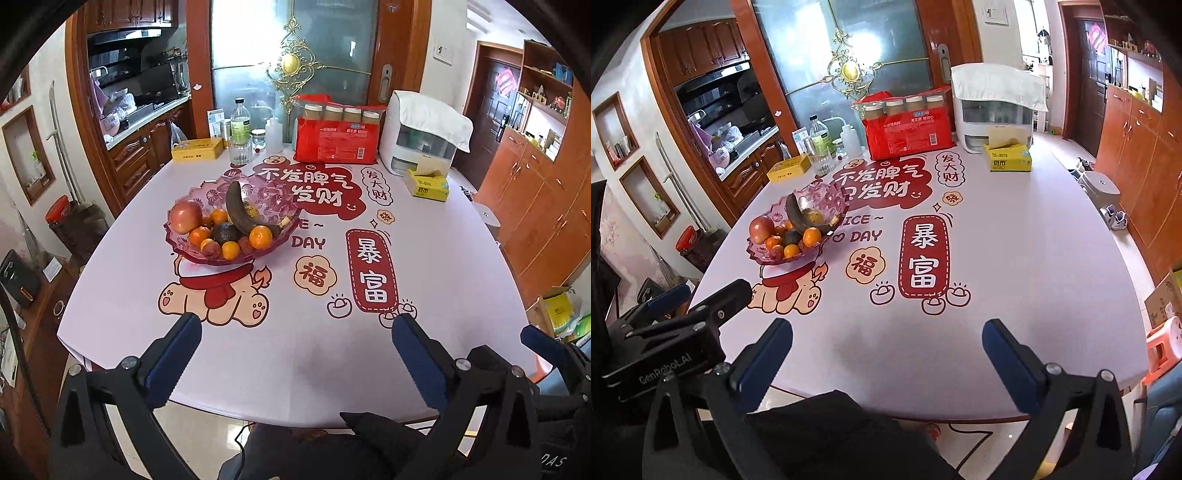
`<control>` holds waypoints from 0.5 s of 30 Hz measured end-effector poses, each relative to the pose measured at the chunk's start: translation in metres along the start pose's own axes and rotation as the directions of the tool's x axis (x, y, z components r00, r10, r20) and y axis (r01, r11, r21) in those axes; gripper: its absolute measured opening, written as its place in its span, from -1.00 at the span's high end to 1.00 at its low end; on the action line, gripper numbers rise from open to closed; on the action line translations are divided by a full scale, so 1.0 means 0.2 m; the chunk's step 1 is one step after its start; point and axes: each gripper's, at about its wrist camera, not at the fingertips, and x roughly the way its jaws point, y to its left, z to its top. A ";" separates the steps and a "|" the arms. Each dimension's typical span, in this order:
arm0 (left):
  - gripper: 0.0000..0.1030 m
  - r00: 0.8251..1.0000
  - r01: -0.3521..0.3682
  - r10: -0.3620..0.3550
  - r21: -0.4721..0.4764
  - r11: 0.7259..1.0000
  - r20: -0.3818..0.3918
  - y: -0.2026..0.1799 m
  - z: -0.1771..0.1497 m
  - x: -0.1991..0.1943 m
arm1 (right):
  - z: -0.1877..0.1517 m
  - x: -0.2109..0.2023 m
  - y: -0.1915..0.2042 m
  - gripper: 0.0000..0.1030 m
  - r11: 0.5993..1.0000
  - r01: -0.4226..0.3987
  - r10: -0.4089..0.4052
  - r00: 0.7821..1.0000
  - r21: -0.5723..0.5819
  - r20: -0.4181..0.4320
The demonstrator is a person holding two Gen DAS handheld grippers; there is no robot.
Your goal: Organize fruits
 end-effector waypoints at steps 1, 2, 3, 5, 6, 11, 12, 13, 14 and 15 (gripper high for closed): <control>-0.99 1.000 0.000 0.000 0.001 1.000 -0.001 0.00 0.00 0.00 | 0.00 0.00 0.00 -1.00 1.000 0.000 0.000 1.000 -0.001 -0.001; -0.99 1.000 -0.001 0.001 0.000 1.000 -0.001 0.00 0.00 0.00 | 0.00 0.00 0.00 -1.00 1.000 0.000 0.000 1.000 -0.001 -0.001; -0.99 1.000 -0.001 0.001 -0.001 1.000 -0.003 0.00 0.00 0.00 | 0.00 0.00 0.00 -1.00 1.000 -0.001 0.001 1.000 -0.001 -0.002; -0.99 1.000 -0.004 0.004 0.000 1.000 -0.003 0.00 -0.01 0.01 | 0.00 0.01 -0.01 -1.00 1.000 -0.002 0.002 1.000 0.000 -0.005; -0.99 1.000 -0.004 0.004 0.000 1.000 -0.004 0.00 -0.01 0.01 | 0.01 0.01 -0.02 -1.00 1.000 -0.003 0.003 1.000 0.000 -0.008; -0.99 1.000 -0.004 0.004 -0.001 1.000 -0.005 0.00 -0.01 0.01 | 0.01 0.02 -0.03 -1.00 1.000 -0.006 0.006 1.000 -0.002 -0.012; -0.99 1.000 -0.004 0.004 -0.001 1.000 -0.005 0.00 -0.01 0.01 | 0.01 0.02 -0.03 -1.00 1.000 -0.006 0.006 1.000 -0.002 -0.012; -0.99 1.000 -0.005 0.005 -0.001 1.000 -0.004 0.00 -0.01 0.01 | 0.01 0.02 -0.03 -1.00 1.000 -0.006 0.006 1.000 -0.002 -0.012; -0.99 1.000 -0.004 0.004 -0.001 1.000 -0.004 0.00 -0.01 0.01 | 0.01 0.02 -0.03 -1.00 1.000 -0.006 0.006 1.000 -0.002 -0.011; -0.99 1.000 -0.006 0.006 0.000 1.000 -0.005 0.00 -0.01 0.01 | 0.01 0.02 -0.03 -1.00 1.000 -0.007 0.007 1.000 -0.002 -0.011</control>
